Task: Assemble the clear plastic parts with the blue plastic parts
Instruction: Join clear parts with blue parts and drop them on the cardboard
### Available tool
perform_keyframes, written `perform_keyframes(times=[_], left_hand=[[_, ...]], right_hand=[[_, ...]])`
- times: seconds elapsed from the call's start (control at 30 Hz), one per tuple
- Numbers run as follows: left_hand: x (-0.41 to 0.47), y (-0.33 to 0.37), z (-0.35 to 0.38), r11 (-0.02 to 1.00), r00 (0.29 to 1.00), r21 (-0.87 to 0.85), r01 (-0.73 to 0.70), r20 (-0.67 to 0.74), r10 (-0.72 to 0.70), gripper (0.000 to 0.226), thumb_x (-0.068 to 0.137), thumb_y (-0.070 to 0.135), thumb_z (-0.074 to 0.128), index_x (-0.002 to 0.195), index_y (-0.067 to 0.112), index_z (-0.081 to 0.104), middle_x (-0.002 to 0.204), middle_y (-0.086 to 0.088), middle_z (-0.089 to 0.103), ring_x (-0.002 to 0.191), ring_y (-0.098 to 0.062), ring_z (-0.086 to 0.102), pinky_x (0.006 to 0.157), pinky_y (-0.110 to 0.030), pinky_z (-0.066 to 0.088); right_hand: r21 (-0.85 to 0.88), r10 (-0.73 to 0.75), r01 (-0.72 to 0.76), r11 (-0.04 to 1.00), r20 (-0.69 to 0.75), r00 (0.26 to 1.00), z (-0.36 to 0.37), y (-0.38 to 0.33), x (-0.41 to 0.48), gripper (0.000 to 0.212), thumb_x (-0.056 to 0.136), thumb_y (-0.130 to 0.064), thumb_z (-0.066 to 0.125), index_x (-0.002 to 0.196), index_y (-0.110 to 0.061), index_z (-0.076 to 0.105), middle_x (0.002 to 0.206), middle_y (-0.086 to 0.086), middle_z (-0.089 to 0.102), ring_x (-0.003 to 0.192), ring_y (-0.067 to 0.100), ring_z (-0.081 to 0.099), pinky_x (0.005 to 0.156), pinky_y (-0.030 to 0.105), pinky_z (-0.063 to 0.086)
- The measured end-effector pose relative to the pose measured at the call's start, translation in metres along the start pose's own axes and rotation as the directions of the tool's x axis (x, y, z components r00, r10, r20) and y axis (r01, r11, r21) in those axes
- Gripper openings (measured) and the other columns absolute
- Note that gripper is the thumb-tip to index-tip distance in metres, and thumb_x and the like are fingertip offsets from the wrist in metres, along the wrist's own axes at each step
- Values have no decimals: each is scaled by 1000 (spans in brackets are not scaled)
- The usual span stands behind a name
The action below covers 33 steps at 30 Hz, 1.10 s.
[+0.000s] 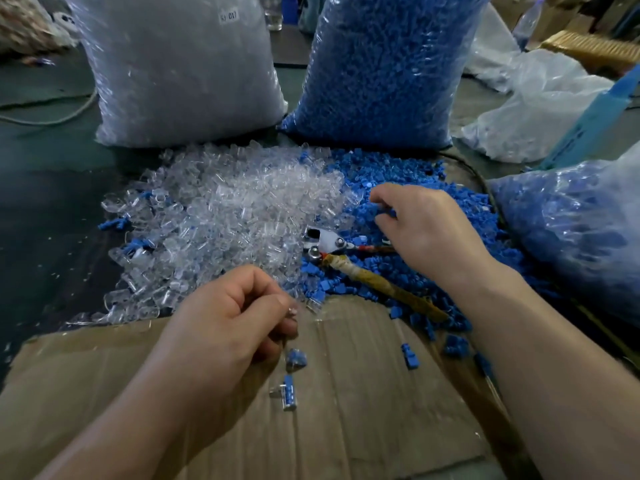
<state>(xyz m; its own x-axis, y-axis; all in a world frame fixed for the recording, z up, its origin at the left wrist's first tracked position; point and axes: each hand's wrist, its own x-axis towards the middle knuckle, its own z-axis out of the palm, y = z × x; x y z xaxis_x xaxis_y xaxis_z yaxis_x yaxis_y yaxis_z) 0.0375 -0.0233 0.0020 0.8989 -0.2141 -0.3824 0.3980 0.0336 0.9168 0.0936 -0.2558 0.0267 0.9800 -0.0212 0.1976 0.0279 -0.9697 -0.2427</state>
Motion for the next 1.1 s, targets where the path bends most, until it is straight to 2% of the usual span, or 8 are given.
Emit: perform_keyframes(times=[0.1, 0.17, 0.23, 0.4, 0.53, 0.73, 0.9, 1.1], left_hand=[[2, -2, -2, 996, 999, 72, -47, -1, 47, 17, 91, 11, 65, 75, 10, 70, 77, -19, 72, 60, -23, 57, 59, -36, 51], [3, -2, -4, 997, 999, 70, -41, 9, 40, 14, 89, 11, 66, 77, 9, 70, 76, -20, 71, 62, -26, 57, 61, -38, 50], [4, -1, -4, 997, 998, 44, -56, 18, 55, 14, 89, 9, 66, 76, 8, 68, 72, -21, 68, 58, -24, 55, 57, -34, 47], [7, -4, -6, 907, 954, 310, -285, -4, 301, 18, 89, 16, 67, 72, 21, 67, 56, -9, 65, 45, -17, 61, 43, -18, 46], [6, -4, -6, 980, 980, 32, -197, 14, 197, 10, 81, 17, 73, 74, 13, 68, 66, -23, 64, 53, -27, 57, 53, -34, 47], [4, -2, -6, 962, 970, -153, -227, 54, 238, 18, 68, 17, 74, 86, 17, 75, 68, -18, 66, 53, -23, 60, 46, -27, 52], [7, -1, -9, 969, 970, -87, -229, 67, 235, 27, 64, 25, 76, 90, 19, 76, 67, -16, 67, 54, -24, 61, 48, -32, 53], [9, 0, -8, 971, 972, -45, -234, 19, 235, 10, 80, 22, 71, 89, 20, 74, 67, -13, 67, 51, -22, 60, 49, -36, 53]], right_hand=[[65, -4, 5, 998, -10, 1000, -11, -2, -18, 34, 97, -30, 56, 130, -26, 49, 123, -2, 53, 100, 24, 56, 83, 41, 49], [-9, -77, 77, 997, -84, 993, -22, -6, -44, 12, 94, -41, 53, 100, -31, 54, 94, -11, 55, 78, 15, 56, 67, 37, 48], [-120, -80, 82, 989, 27, 996, -30, -12, -78, 23, 89, -56, 41, 82, -34, 47, 71, -16, 49, 60, 5, 49, 55, 32, 47], [-217, -1, 60, 974, 263, 965, -13, -15, -133, 38, 87, -66, 20, 109, -40, 35, 87, -15, 45, 75, 6, 53, 56, 27, 45], [-113, -45, 81, 990, 288, 957, 1, -12, -134, 14, 101, -36, 40, 114, -36, 38, 96, -12, 42, 84, 11, 54, 71, 31, 51], [74, -36, 16, 997, 281, 959, -9, -32, -105, 24, 87, -56, 24, 88, -38, 41, 82, -12, 51, 72, 5, 52, 65, 28, 48], [604, -33, -44, 796, 116, 993, -11, -60, -74, 11, 84, -44, 57, 84, -33, 56, 70, -5, 65, 56, 17, 61, 50, 45, 52], [651, -169, 130, 748, -2, 986, 18, -70, -67, 7, 92, -27, 62, 94, -33, 65, 83, -15, 63, 80, 5, 61, 67, 26, 52]])
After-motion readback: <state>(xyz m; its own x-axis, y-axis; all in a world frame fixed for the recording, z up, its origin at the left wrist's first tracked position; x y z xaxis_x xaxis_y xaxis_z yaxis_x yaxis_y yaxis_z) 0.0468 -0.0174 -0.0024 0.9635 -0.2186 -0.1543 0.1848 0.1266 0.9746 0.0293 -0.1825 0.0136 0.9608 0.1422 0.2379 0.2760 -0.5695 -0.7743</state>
